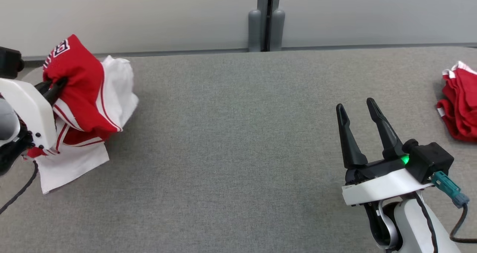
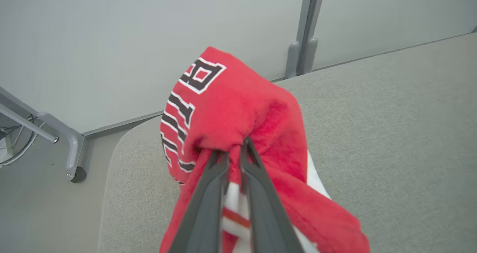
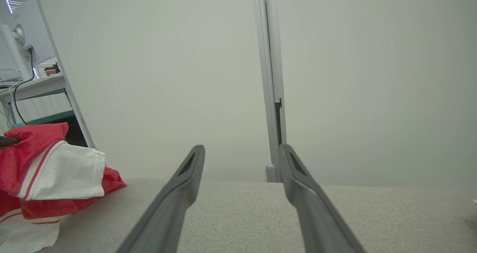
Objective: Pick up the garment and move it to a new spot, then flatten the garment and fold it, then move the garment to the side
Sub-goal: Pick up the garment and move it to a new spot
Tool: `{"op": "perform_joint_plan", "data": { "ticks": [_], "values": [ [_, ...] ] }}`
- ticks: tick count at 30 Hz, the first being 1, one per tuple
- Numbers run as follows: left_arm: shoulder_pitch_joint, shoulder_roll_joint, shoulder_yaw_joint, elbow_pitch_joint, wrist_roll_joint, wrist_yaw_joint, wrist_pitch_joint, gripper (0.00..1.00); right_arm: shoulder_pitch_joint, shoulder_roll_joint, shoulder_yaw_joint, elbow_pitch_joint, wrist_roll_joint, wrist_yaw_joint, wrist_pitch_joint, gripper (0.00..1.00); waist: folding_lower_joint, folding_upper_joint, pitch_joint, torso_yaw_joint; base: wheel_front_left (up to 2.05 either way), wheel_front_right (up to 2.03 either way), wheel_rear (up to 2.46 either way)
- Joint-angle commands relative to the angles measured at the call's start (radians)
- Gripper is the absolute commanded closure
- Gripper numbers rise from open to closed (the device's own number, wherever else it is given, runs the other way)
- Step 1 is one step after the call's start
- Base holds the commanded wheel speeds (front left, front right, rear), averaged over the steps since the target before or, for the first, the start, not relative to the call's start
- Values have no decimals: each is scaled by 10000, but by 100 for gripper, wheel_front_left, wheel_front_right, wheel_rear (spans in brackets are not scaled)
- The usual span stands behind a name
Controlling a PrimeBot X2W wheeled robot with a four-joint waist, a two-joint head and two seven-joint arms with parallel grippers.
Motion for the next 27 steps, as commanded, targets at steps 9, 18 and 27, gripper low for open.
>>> {"op": "perform_joint_plan", "data": {
  "ticks": [9,18,27],
  "values": [
    [-320,-95,-505,-2676,-8,41,421,100,470,-37,-277,-76,89,-2,-49,0,0,-1,-920,-907,0,0,0],
    [-228,-922,-748,-5098,-416,378,780,100,628,-113,-591,-212,66,-2,-49,0,0,-1,-949,-1572,0,0,0],
    [1538,-1880,-1660,-4361,-487,604,-15,100,760,-82,-682,-222,76,-2,-49,0,0,-1,-717,-1944,0,0,0]
  ]
}}
